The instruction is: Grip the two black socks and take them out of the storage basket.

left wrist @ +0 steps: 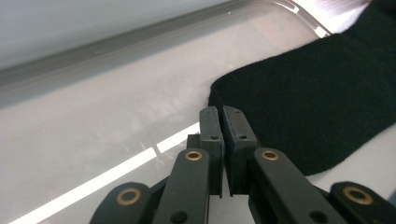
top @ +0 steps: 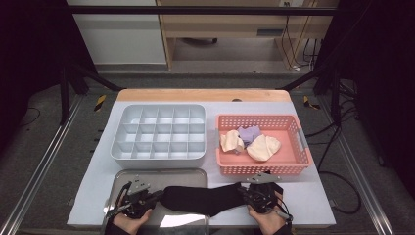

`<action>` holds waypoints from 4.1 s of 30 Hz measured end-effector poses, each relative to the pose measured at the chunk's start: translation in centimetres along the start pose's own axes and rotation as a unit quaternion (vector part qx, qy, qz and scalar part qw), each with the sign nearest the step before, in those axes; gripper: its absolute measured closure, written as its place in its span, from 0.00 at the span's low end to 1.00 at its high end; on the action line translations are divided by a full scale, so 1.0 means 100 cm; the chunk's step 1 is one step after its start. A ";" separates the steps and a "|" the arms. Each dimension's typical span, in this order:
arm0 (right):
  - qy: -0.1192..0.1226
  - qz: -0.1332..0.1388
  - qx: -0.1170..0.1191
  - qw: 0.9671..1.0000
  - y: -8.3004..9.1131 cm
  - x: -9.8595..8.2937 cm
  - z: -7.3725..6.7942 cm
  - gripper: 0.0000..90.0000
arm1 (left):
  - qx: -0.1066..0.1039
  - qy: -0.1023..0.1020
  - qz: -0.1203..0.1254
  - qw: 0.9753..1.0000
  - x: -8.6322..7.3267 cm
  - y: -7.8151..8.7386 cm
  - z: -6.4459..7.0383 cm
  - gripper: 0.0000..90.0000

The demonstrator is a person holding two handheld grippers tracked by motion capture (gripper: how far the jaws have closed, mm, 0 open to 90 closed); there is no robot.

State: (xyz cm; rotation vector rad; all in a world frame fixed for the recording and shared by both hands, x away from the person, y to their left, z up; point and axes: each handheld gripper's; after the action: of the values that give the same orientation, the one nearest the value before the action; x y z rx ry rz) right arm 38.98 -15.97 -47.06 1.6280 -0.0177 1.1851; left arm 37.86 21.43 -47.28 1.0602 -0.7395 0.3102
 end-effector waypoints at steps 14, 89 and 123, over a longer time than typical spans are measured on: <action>-0.030 0.097 -0.063 0.993 0.055 -0.004 0.034 0.77 | -0.009 0.013 0.060 0.998 0.008 0.013 -0.004 0.65; -0.011 0.096 0.027 0.995 0.023 0.024 0.006 0.83 | -0.071 0.006 0.079 0.994 0.016 0.031 0.014 0.55; 0.015 0.048 0.049 0.998 -0.030 0.034 -0.004 0.96 | -0.110 -0.052 -0.035 0.992 0.008 -0.022 0.076 0.95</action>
State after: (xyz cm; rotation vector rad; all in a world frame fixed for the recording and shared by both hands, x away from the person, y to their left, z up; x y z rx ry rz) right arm 42.05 -12.62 -46.94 1.7099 -0.0185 1.3014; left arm 36.63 13.72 -46.07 0.8953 -0.8091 0.1101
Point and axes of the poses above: each handheld gripper's, and its own axes: y roughly backward along the jaws, x roughly out of its top, z roughly to its right, and after that the axes turned 15 degrees about y, right-handed
